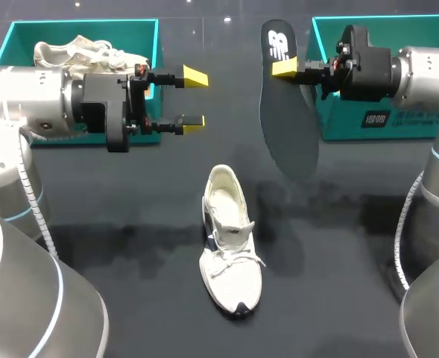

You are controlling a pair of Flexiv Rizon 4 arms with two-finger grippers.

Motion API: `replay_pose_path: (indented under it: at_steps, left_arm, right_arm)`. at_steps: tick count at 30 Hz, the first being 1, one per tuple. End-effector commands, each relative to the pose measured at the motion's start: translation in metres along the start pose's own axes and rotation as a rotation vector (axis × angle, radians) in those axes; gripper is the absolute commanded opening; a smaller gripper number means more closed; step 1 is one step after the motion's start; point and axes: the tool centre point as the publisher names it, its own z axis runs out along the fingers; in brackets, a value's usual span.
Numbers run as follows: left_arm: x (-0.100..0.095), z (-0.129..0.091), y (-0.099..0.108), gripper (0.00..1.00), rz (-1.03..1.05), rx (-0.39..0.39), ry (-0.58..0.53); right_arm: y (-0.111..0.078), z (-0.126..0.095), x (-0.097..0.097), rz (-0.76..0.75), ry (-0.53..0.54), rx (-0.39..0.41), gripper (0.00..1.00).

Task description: Take the shoe out of the shoebox, open the shoe tongue, remove and reinsert the insole, then place the shoe into the shoebox

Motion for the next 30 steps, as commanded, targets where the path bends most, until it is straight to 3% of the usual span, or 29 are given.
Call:
replay_pose_path:
  at_steps: [1,6,17,22,30]
  left_arm:
    - [0.003,0.014,0.006,1.00,0.000,-0.002,-0.017]
    - [-0.003,0.028,0.006,1.00,0.001,-0.023,-0.015]
    - [-0.001,0.031,0.005,1.00,0.002,-0.023,-0.009]
    - [0.002,0.038,0.007,1.00,0.007,-0.025,-0.005]
    - [0.008,0.046,0.017,0.98,0.006,-0.030,0.006]
  right_arm:
    - [0.008,0.012,-0.007,0.029,-0.006,0.001,0.00]
    - [0.011,0.019,-0.018,0.058,0.007,-0.009,0.00]
    - [0.011,0.019,-0.018,0.058,0.007,-0.009,0.00]
    - [0.019,0.038,-0.031,0.181,-0.051,0.031,0.00]
    - [0.017,0.042,-0.037,0.262,-0.065,0.004,0.00]
